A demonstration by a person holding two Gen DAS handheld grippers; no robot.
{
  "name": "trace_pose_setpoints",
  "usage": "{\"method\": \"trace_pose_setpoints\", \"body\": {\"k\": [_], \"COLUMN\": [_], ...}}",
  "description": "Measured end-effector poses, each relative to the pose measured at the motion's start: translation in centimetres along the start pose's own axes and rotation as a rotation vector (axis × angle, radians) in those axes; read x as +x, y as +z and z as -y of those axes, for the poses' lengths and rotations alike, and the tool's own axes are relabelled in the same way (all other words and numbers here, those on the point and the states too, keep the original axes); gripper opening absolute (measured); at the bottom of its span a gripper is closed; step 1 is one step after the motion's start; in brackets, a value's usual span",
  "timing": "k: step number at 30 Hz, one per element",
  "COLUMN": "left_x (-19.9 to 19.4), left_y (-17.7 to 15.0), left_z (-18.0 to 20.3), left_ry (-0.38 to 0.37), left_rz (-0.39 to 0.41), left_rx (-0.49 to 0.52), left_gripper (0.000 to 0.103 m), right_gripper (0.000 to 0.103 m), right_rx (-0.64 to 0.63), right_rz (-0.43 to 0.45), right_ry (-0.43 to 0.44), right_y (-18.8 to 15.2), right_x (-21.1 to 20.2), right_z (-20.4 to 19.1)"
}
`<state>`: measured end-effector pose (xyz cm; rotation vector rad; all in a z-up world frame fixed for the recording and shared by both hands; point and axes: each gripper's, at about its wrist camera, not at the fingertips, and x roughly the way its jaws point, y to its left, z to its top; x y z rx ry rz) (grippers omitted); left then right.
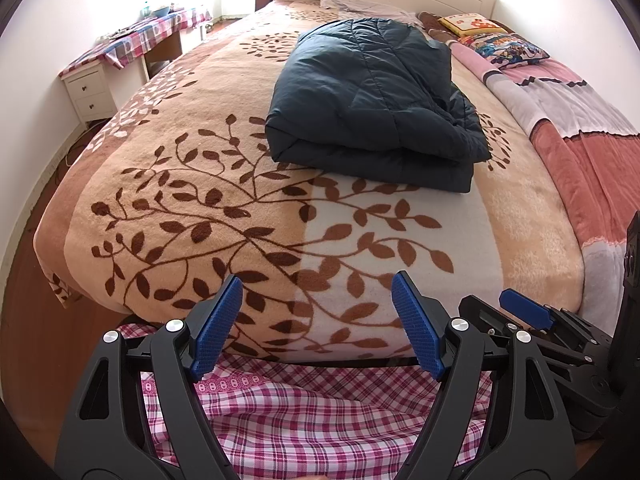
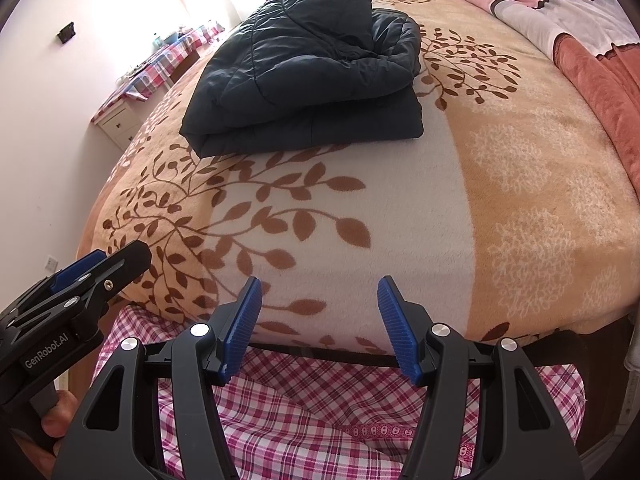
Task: Fold large clothes
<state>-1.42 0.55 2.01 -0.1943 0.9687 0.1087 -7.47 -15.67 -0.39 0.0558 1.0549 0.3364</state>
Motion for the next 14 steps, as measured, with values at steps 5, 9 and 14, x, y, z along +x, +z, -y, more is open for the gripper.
{"method": "trace_pose_setpoints", "body": {"k": [5,9,14], "left_x": [0.00,0.22,0.25], "left_y": [-0.02,0.01,0.01], "left_z": [-0.07,-0.13,-0.09], "left_ry": [0.000,0.001,0.002], "left_rz": [-0.003,-0.013,-0.013], "left_rx": [0.000,0.001,0.001], "left_gripper": [0.075,0.075,0.075], "right_gripper": [0.060,0.060,0.060], "right_rx": [-0.002,-0.003,-0.003], "right_rz": [-0.005,-0.009,-0.012], "right_ry": [0.002,0.004,0.005], "right_y": [0.21,0.08,0.05], "right_x": [0.12,0.10,0.11], "right_z": [0.16,0.20,0.14]}}
